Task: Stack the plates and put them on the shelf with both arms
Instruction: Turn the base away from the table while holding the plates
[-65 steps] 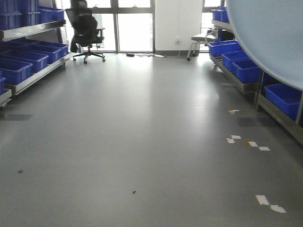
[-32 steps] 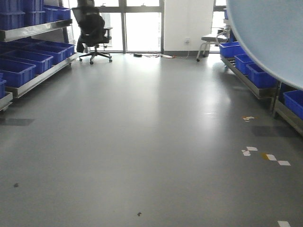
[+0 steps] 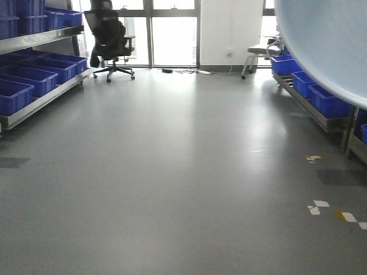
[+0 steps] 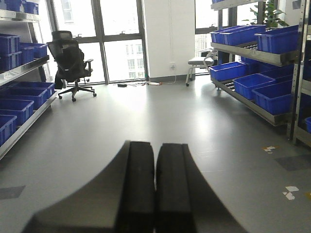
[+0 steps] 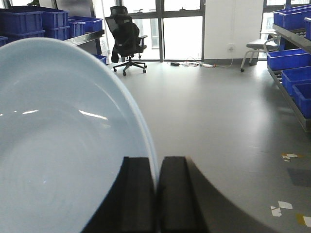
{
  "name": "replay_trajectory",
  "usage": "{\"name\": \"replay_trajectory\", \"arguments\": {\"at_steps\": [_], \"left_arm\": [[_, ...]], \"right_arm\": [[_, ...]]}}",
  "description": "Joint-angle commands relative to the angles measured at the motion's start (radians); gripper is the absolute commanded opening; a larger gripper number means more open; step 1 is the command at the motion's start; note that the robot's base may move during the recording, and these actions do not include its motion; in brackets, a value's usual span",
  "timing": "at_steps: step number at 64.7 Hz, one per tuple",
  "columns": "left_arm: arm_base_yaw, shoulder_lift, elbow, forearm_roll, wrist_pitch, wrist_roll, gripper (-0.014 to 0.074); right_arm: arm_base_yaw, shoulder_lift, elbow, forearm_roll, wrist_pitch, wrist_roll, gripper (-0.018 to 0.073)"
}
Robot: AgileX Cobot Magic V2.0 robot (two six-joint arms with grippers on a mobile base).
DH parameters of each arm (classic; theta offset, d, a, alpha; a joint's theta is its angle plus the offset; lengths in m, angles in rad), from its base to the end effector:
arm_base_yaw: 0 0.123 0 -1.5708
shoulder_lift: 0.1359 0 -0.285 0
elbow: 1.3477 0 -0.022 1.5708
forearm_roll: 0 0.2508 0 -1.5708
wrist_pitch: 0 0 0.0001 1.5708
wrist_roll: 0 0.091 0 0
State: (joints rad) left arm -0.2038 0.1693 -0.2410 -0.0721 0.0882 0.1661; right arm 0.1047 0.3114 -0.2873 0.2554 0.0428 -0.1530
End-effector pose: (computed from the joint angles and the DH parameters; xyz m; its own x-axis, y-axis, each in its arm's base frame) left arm 0.0617 -0.0133 0.2764 0.0887 0.0778 -0.9930 0.2011 0.9750 0.0943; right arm 0.0824 0.0097 0.2859 0.0097 0.1036 -0.9946 -0.1168 0.9879 0.1017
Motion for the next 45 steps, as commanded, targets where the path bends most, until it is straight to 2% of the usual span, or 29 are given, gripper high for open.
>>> {"name": "replay_trajectory", "arguments": {"at_steps": [1, 45], "left_arm": [[0.002, 0.01, -0.03, -0.002, -0.08, -0.004, 0.0082], [0.002, 0.01, -0.03, -0.002, -0.08, -0.004, 0.0082]], "right_arm": [[-0.007, 0.003, -0.033, 0.007, -0.1, -0.004, 0.0048], [-0.007, 0.003, -0.033, 0.007, -0.1, -0.004, 0.0048]]}}
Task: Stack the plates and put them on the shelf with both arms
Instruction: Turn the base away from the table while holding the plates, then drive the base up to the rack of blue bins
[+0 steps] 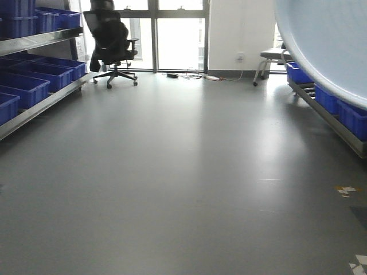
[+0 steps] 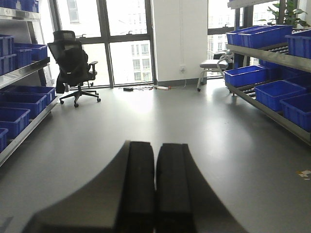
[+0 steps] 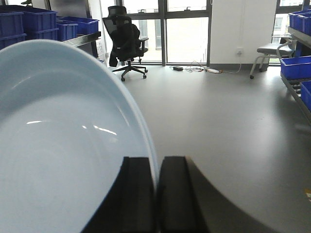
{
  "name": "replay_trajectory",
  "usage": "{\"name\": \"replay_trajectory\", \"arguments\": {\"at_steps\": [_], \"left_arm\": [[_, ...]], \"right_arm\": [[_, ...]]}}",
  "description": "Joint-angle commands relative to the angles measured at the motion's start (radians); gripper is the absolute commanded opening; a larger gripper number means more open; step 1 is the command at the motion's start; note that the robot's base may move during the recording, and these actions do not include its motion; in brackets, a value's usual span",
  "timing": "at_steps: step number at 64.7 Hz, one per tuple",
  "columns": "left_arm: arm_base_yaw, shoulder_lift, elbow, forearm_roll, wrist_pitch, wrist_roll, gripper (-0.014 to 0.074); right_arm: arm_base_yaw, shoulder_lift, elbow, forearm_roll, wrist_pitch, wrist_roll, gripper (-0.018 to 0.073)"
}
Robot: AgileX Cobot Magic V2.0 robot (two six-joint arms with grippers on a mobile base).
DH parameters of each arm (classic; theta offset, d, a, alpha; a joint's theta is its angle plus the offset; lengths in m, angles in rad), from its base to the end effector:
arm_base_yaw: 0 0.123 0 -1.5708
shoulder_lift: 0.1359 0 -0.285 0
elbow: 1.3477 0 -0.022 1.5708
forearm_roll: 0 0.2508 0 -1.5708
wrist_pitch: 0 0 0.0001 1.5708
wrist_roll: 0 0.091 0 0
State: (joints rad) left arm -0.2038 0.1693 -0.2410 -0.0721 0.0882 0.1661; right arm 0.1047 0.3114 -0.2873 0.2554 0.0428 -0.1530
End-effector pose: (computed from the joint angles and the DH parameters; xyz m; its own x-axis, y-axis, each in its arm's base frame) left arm 0.0617 -0.0133 0.2764 0.0887 0.0778 -0.9930 0.2011 0.9750 0.0943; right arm 0.0824 0.0097 0.2859 0.0097 0.1036 -0.9946 -0.1168 0.9879 0.1017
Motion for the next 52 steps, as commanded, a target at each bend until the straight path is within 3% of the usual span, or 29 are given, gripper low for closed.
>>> {"name": "replay_trajectory", "arguments": {"at_steps": [1, 52], "left_arm": [[0.002, 0.01, -0.03, -0.002, -0.08, -0.004, 0.0082], [0.002, 0.01, -0.03, -0.002, -0.08, -0.004, 0.0082]], "right_arm": [[-0.007, 0.003, -0.033, 0.007, -0.1, -0.004, 0.0048], [-0.007, 0.003, -0.033, 0.007, -0.1, -0.004, 0.0048]]}}
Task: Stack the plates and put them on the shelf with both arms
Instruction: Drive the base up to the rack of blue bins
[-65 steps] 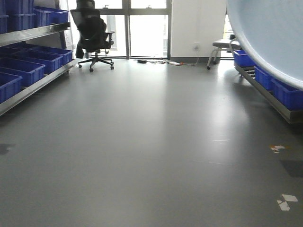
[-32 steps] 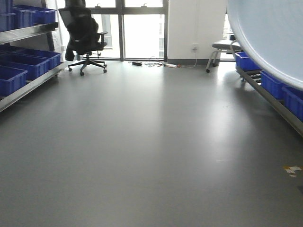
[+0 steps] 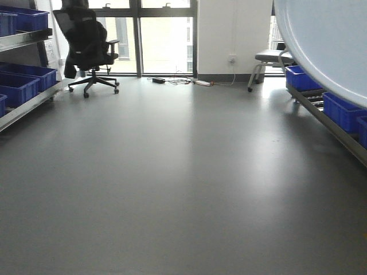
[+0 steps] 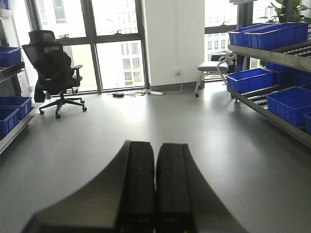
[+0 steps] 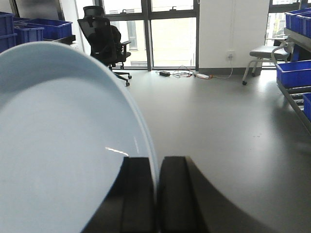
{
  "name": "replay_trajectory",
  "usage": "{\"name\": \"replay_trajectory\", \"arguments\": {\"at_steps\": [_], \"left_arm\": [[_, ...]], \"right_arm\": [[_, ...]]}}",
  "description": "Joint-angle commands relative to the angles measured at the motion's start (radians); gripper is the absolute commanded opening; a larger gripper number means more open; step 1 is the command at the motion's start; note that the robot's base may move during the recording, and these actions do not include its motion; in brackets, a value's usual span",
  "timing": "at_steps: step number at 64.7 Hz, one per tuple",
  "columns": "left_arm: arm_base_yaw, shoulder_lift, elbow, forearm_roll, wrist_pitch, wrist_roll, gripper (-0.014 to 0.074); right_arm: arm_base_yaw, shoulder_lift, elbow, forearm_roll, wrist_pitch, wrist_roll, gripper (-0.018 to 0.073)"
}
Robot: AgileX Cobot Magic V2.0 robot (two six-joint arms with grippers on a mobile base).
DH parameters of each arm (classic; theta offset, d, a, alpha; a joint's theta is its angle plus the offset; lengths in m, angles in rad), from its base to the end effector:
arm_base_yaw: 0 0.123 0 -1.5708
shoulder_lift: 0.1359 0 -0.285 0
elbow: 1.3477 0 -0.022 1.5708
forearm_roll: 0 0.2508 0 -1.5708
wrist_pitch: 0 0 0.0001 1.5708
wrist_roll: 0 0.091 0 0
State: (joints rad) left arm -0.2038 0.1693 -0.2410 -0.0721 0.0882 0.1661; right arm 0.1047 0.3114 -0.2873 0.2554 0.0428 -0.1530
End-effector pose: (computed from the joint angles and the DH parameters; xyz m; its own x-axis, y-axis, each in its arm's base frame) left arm 0.0617 -0.0133 0.2764 0.0887 0.0778 -0.9930 0.2011 0.9750 0.0943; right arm 0.0824 0.0097 0.2859 0.0097 0.1036 -0.9946 -0.1168 0.9879 0.1017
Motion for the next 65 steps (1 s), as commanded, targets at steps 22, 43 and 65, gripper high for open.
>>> {"name": "replay_trajectory", "arguments": {"at_steps": [22, 43, 65], "left_arm": [[0.0, 0.01, -0.03, -0.002, -0.08, -0.004, 0.0082], [0.0, 0.01, -0.03, -0.002, -0.08, -0.004, 0.0082], [0.0, 0.01, -0.03, -0.002, -0.08, -0.004, 0.0082]], "right_arm": [[-0.007, 0.003, -0.033, 0.007, -0.1, -0.004, 0.0048], [-0.007, 0.003, -0.033, 0.007, -0.1, -0.004, 0.0048], [-0.007, 0.003, -0.033, 0.007, -0.1, -0.004, 0.0048]]}}
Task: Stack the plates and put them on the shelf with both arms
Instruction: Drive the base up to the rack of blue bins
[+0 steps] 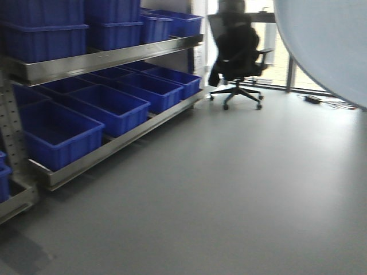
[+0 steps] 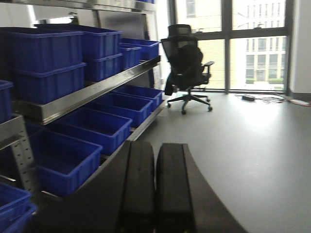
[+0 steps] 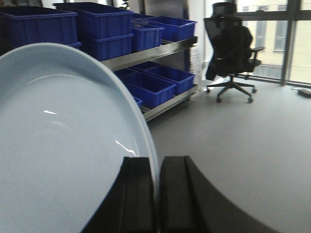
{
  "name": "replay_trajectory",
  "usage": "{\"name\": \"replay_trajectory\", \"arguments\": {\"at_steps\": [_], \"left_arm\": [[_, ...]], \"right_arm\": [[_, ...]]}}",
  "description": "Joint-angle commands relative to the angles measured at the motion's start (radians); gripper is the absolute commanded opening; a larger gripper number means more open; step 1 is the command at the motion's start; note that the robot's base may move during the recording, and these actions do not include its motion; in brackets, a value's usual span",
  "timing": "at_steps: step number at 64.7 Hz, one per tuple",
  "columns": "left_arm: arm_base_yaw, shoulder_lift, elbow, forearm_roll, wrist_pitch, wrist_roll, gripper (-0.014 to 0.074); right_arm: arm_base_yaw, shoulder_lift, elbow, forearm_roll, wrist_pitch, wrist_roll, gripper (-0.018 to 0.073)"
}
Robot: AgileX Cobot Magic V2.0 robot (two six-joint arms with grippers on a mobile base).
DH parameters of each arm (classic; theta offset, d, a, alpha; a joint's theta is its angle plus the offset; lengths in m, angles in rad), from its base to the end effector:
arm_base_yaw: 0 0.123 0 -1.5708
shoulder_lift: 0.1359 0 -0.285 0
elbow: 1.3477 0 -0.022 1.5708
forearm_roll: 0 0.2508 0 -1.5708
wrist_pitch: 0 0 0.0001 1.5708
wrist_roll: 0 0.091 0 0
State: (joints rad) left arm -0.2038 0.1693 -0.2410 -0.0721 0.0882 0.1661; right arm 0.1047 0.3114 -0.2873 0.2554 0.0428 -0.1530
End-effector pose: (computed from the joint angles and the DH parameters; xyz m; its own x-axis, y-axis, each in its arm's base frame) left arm 0.0617 -0.0133 0.2764 0.0887 0.0778 -0.9930 0.2011 0.9750 0.0943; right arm 0.0824 0.0097 0.2859 0.0097 0.1036 -0.9946 -0.1168 0.9879 0.1017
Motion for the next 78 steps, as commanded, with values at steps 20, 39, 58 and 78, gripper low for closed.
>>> {"name": "replay_trajectory", "arguments": {"at_steps": [20, 39, 58, 78], "left_arm": [[0.0, 0.01, -0.03, -0.002, -0.08, -0.004, 0.0082], [0.0, 0.01, -0.03, -0.002, -0.08, -0.004, 0.0082], [0.0, 0.01, -0.03, -0.002, -0.08, -0.004, 0.0082], [0.0, 0.01, -0.03, -0.002, -0.08, -0.004, 0.0082]], "right_arm": [[-0.007, 0.003, -0.033, 0.007, -0.1, -0.004, 0.0048], [-0.007, 0.003, -0.033, 0.007, -0.1, -0.004, 0.0048], [-0.007, 0.003, -0.033, 0.007, -0.1, -0.004, 0.0048], [-0.007, 0.003, -0.033, 0.007, -0.1, -0.004, 0.0048]]}}
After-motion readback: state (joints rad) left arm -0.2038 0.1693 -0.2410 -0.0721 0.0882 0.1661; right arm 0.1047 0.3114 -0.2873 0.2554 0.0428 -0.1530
